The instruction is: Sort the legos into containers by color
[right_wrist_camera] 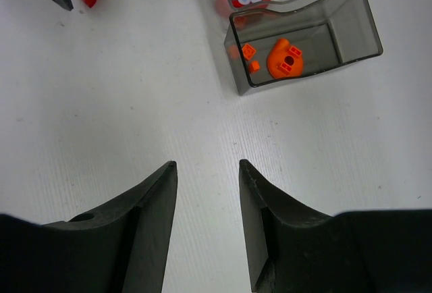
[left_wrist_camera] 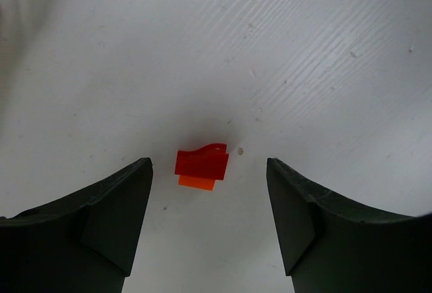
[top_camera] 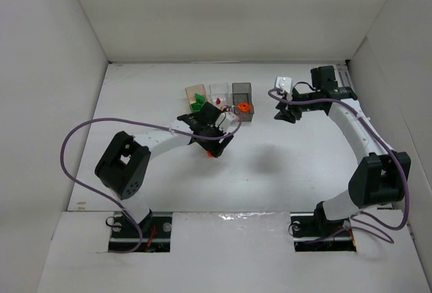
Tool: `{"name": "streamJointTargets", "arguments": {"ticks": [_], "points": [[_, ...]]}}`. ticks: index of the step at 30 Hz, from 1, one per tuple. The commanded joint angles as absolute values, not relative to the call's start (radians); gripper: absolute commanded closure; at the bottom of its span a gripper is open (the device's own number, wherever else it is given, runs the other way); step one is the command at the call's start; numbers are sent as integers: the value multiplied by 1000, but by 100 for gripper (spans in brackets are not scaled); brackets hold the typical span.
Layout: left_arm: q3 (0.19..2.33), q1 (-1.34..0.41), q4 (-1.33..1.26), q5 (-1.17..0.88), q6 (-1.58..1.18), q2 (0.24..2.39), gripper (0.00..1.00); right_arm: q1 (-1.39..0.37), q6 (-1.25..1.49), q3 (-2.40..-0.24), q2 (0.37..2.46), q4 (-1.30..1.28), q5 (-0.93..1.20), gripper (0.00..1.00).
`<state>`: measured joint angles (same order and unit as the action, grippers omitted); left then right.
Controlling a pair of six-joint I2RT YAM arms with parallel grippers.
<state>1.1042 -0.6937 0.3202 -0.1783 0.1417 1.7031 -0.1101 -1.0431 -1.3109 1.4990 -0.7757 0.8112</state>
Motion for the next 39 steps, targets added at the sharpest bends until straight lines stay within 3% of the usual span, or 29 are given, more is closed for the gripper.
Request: {"name": "streamJointTargets", "arguments": {"ticks": [1,13,25,32,39], "points": [[1054,-692,336,-129,150,1609,35,-103,-1049,-1308,1483,-769,841,53],[1002,-692,321,-199,204,1594,35,-103,-1049,-1318,1502,-769,851,53],[1011,-692,330,-224,270,1638,41,-103,-1049,-1345,1520,-769,851,53],[1011,-692,330,-233,301,1667,52,-103,-1058,-1364,1538,-778,851,53],[1031,-644,339,-242,328,1698,52,-103,-1058,-1364,1539,-787,851,53]]}}
